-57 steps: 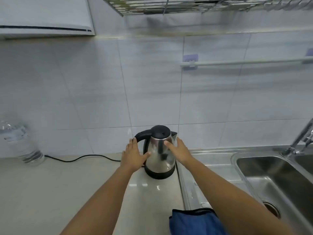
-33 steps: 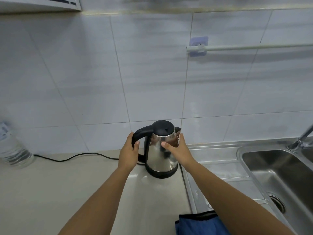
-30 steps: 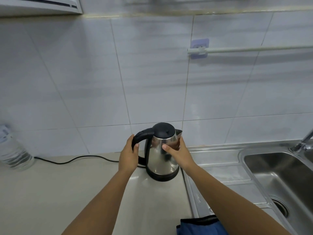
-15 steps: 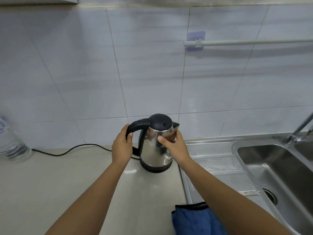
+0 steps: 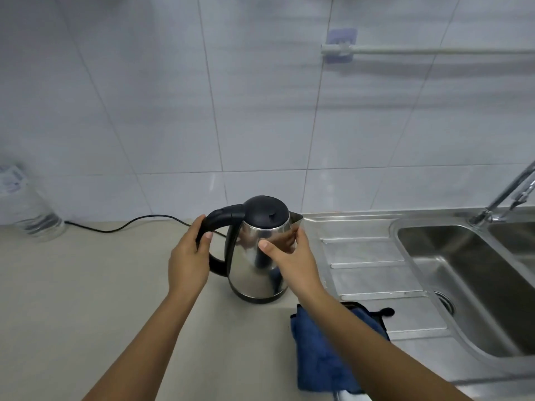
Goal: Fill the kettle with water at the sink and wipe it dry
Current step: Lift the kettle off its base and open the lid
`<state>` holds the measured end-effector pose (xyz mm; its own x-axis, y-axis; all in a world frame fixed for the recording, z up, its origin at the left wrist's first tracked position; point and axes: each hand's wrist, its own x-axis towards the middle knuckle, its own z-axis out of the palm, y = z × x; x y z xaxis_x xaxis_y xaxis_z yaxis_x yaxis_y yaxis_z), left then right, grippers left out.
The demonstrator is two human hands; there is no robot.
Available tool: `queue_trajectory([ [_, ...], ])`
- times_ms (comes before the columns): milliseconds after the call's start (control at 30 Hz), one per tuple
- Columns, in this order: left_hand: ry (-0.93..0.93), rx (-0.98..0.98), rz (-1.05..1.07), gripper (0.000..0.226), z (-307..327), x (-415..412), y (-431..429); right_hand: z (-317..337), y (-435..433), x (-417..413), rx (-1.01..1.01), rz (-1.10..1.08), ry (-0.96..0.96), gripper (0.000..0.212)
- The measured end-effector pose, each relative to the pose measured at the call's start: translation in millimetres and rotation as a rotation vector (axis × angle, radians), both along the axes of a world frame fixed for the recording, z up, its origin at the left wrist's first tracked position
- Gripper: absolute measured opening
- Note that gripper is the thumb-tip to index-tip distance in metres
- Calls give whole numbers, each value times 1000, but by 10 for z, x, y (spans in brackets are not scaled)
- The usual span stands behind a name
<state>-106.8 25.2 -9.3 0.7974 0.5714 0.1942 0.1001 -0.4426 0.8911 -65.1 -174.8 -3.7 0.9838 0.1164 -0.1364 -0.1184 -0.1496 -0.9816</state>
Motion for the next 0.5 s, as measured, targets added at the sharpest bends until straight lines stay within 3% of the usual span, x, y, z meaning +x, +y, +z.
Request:
queue_trajectory([
  [100,-8,-29,1,39,-91,-170,12,-96,41,-194,-6,-11,-6,64],
  [200,2,-24,-7,37,-163,-293,20,-189,90,-349,-17,-24,-18,79],
  [333,5,-68,15,40,-256,-443,16,-266,118,-504,-45,-23,-35,70],
  [500,-6,-109,37,41,-336,-621,-18,-359,140,-674,-33,-26,-45,74],
])
